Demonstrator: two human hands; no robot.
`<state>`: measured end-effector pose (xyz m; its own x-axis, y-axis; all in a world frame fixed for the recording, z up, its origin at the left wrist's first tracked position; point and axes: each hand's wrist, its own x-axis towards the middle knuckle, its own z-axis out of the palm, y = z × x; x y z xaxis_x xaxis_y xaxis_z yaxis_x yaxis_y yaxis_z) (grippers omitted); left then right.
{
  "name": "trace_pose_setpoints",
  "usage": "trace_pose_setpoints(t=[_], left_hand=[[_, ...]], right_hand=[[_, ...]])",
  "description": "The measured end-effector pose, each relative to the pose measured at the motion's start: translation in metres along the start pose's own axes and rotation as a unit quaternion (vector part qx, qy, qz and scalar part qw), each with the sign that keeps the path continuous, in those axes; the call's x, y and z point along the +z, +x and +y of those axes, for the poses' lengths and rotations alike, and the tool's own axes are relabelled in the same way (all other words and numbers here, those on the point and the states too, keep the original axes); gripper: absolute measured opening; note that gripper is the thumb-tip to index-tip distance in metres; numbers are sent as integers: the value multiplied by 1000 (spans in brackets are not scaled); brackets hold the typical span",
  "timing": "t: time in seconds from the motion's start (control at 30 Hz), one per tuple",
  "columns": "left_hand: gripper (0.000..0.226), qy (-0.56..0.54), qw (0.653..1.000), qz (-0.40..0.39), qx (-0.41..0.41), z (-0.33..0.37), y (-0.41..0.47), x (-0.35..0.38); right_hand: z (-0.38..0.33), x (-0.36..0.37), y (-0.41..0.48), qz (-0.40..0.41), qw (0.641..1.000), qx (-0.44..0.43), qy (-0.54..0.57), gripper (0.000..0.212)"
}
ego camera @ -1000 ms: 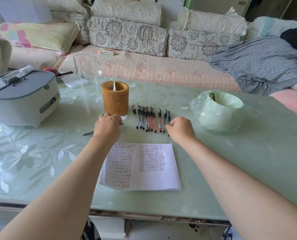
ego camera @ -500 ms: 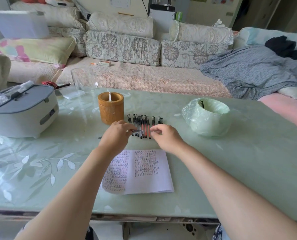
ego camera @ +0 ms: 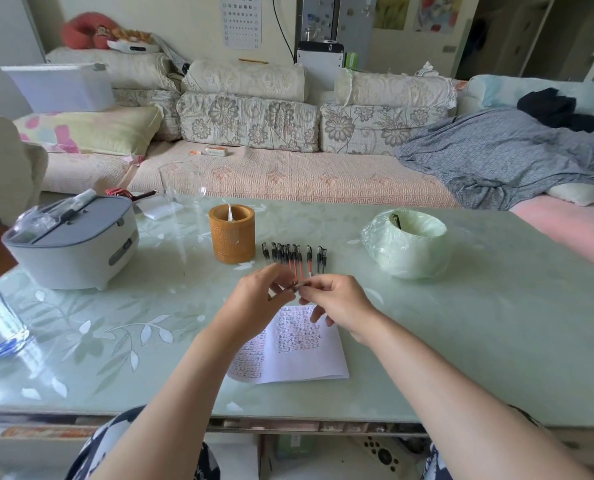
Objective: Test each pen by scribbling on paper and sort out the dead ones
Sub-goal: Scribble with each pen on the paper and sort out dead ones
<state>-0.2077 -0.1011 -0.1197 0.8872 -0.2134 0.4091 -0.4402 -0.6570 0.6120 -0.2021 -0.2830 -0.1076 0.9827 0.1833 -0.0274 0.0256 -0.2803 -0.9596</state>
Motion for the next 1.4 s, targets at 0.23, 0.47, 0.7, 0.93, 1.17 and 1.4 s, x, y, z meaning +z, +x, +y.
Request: trace_pose_setpoints(t=[0.23,0.47,0.7,0.93,1.17,1.4], left_hand=[[8,4,994,-75,-84,3,-2,3],[16,-31,992,-100,-69,17,1,18],[15,61,989,-127,-51,4,3,23],[26,125,976,-173,-29,-5,4,37],[52,157,966,-200,-38,-7,3,44],[61,217,951,-216,-52,-8,4,42]], right_hand=[[9,-12,-11,49,988,43,139,6],[11,-6,-2,48,979,34,194,17],[4,-24,3,18,899,117,422,30],[9,-33,8,8,899,135,416,29],[7,-30,11,25,900,130,416,27],[19,-34,12,16,927,124,355,33]])
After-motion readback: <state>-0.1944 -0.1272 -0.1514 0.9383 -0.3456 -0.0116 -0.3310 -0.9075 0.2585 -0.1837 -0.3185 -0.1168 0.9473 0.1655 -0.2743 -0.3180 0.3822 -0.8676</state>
